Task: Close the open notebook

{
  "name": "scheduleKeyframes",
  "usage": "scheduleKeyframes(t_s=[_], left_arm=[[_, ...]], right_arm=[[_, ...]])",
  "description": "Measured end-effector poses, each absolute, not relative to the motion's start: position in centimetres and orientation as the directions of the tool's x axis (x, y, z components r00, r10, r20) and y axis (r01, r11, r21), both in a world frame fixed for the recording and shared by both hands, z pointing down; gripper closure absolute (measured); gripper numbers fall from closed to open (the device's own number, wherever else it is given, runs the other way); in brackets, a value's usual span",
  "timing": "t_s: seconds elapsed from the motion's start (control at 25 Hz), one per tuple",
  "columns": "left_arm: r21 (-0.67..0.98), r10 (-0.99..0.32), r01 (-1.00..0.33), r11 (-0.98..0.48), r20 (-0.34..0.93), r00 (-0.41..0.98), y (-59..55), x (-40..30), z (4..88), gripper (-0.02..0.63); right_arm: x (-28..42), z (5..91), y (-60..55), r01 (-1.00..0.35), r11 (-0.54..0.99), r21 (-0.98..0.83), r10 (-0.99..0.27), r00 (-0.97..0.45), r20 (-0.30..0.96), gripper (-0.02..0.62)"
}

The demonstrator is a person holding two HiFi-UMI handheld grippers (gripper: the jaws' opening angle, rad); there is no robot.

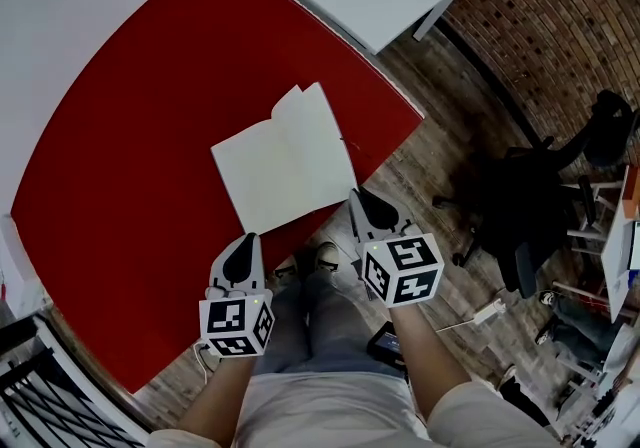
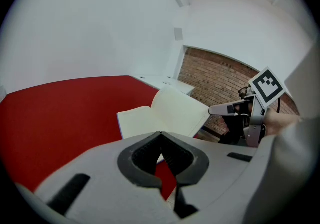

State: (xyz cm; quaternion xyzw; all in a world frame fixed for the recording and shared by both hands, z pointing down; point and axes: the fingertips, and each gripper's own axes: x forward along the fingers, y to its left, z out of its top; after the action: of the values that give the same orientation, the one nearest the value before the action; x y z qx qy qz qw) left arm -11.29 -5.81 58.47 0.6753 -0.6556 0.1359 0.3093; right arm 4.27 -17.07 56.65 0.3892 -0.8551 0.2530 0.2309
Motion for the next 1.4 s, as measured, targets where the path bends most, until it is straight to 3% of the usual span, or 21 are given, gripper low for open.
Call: scheduleKeyframes(t_s=[0.44,1.4], left_arm=[[0.239,-0.818,-0.962,0.130,0.574,0.032,-2.5,-14.7,57.4,0.600],[0.254,-0.803,-0.926,0.279,0.591,-0.080,2.7,-20.1,58.4,0.600]], right_arm=[[-1.1,54.1,-13.4,-0.704,0.702,-0.110,-0.510,-0.604,0.612,0.569],[-11.0,58.3,-6.4,-0.503,0.858,-0.103,-0.301,-0.655,0.693,0.569]])
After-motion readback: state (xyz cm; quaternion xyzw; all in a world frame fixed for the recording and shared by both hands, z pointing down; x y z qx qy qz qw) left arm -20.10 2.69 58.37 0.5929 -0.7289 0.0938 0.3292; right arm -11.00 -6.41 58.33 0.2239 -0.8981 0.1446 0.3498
